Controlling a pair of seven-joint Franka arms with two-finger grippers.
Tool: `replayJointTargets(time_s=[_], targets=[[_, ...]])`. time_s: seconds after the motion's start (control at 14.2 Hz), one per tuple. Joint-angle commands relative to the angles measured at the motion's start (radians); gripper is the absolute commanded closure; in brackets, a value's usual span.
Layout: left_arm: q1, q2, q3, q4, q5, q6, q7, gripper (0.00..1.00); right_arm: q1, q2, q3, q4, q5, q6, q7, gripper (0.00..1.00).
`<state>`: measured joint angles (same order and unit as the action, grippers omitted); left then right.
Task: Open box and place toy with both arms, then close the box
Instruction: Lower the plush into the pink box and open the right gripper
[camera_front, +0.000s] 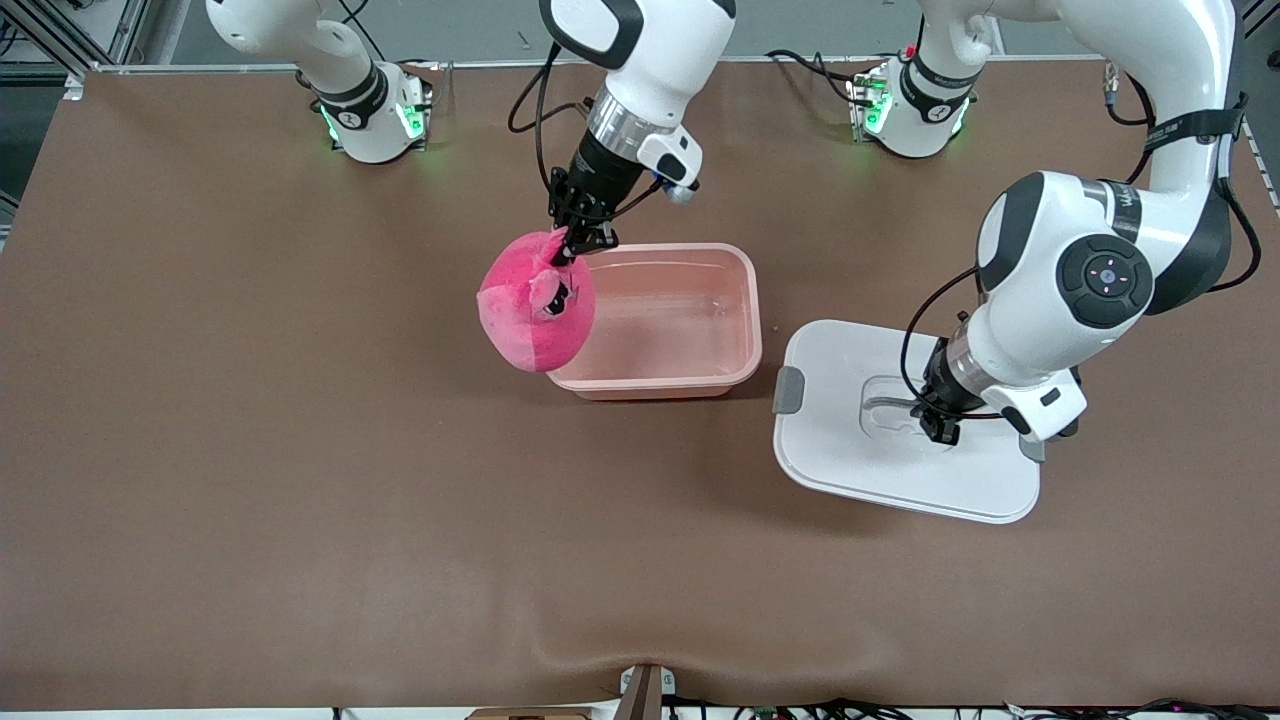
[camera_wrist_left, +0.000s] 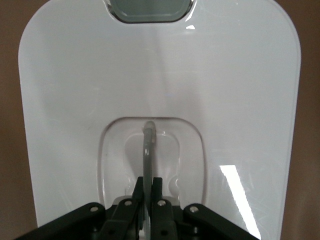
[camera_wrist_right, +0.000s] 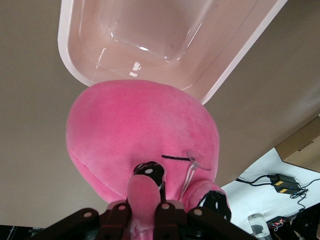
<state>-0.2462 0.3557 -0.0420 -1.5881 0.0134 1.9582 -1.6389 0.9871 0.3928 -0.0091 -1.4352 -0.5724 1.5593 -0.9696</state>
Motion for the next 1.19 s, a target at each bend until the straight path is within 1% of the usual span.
replayJointTargets(time_s=[0.0,0.42,0.98,1.05,1.12], targets=[[0.027,-0.014,-0.013,-0.007,-0.003,-0.007,0.039,1.0,0.004,0.047,-0.006,0.068,-0.018,-0.024,0.002,1.0],[0.056,-0.014,-0.013,-0.01,-0.07,-0.01,0.091,1.0,0.028,0.064,-0.005,0.067,-0.004,-0.041,0.104,1.0],[0.056,-0.014,-0.012,-0.01,-0.072,-0.012,0.093,1.0,0.054,0.087,-0.005,0.062,0.0,-0.039,0.16,1.0],[0.056,-0.012,-0.012,-0.01,-0.072,-0.012,0.093,1.0,0.054,0.089,-0.005,0.062,-0.001,-0.039,0.16,0.81],[0.056,-0.012,-0.012,-0.01,-0.072,-0.012,0.093,1.0,0.054,0.087,-0.005,0.064,-0.003,-0.039,0.16,0.19]])
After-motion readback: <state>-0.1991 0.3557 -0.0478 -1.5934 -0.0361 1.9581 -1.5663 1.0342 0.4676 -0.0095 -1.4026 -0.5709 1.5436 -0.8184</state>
